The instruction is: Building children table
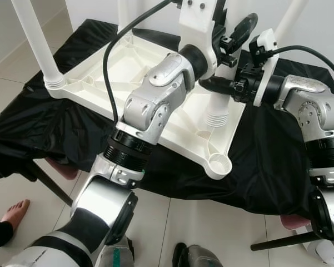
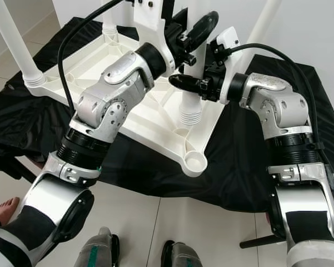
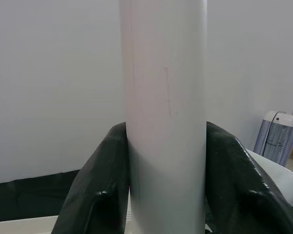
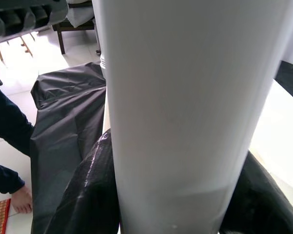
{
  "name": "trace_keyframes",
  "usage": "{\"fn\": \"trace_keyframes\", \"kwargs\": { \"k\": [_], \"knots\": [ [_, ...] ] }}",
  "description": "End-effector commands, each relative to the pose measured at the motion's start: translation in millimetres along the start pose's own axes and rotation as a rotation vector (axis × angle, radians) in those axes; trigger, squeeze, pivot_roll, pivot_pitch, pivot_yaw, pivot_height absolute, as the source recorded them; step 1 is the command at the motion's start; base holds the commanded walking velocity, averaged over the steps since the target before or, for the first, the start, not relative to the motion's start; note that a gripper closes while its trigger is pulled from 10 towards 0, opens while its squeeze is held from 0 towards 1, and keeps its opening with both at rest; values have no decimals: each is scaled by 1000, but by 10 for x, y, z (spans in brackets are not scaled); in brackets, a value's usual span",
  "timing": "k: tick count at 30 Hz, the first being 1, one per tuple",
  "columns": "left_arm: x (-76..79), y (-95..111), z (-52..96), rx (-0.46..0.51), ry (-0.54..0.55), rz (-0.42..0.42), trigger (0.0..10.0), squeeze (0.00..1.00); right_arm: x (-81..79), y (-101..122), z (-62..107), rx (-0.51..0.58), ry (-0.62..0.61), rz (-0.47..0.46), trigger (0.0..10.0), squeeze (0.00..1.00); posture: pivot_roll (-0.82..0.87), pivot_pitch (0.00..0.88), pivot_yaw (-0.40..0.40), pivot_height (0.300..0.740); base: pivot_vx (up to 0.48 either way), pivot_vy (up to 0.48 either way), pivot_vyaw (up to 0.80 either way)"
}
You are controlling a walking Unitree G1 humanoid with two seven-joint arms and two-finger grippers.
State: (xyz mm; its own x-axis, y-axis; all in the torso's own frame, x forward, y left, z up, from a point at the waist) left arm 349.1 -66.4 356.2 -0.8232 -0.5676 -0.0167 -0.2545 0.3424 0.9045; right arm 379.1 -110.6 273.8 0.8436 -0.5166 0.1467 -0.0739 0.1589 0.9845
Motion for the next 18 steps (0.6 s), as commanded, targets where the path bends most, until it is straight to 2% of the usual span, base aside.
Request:
{"fn": "trace_keyframes", "kwargs": {
  "k": [1, 9, 10, 12, 13, 14, 15, 16, 17, 18],
  "knots": [
    [216, 63, -24, 17, -114, -19, 10000, 0, 11, -146, 23, -58, -6, -25, 10000, 0, 52, 72, -90, 740, 0, 0, 0],
    [243, 63, -27, 17, -125, -22, 10000, 0, 10, -157, 26, -63, 1, -23, 10000, 0, 52, 73, -91, 740, 0, 0, 0],
    [247, 62, -28, 17, -126, -21, 10000, 0, 5, -166, 29, -67, 4, -26, 10000, 220, 52, 73, -91, 740, 0, 0, 0],
    [247, 59, -29, 17, -126, -21, 10000, 0, 1, -177, 30, -71, 7, -30, 10000, 220, 52, 73, -91, 740, 0, 0, 0],
    [254, 59, -29, 17, -128, -19, 10000, 0, -2, -173, 31, -69, 9, -26, 10000, 933, 51, 72, -90, 740, 0, 0, 0],
    [258, 59, -30, 17, -129, -18, 10000, 0, -9, -168, 34, -67, 12, -15, 10000, 859, 51, 70, -90, 740, 0, 0, 0],
    [261, 59, -31, 17, -129, -18, 10000, 0, -16, -165, 36, -66, 16, -10, 10000, 357, 51, 70, -90, 740, 0, 0, 0],
    [261, 59, -31, 17, -129, -18, 10000, 0, -16, -165, 36, -66, 16, -10, 10000, 357, 51, 70, -90, 740, 0, 0, 0],
    [265, 62, -32, 18, -131, -16, 10000, 0, -12, -167, 38, -67, 12, -16, 10000, 0, 50, 69, -89, 740, 0, 0, 0],
    [266, 64, -33, 19, -132, -16, 10000, 0, -6, -163, 38, -66, 9, -12, 10000, 227, 52, 67, -90, 740, 0, 0, 0]
  ]
}}
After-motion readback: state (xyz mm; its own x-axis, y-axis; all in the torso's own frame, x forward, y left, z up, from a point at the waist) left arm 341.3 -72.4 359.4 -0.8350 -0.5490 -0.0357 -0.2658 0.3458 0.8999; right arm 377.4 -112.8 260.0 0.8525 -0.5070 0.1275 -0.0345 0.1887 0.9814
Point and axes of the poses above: a point about 5 cm out from each wrist's last joint towards the gripper, its own z axis pointing back from the gripper into the wrist, its own y axis along the axis of the wrist's last joint, x = y × z, the point moved 6 cm from there along -z, pointing out of the wrist towards the gripper, and after that the axes turned 1 degree about z, right-handed, at the moved point
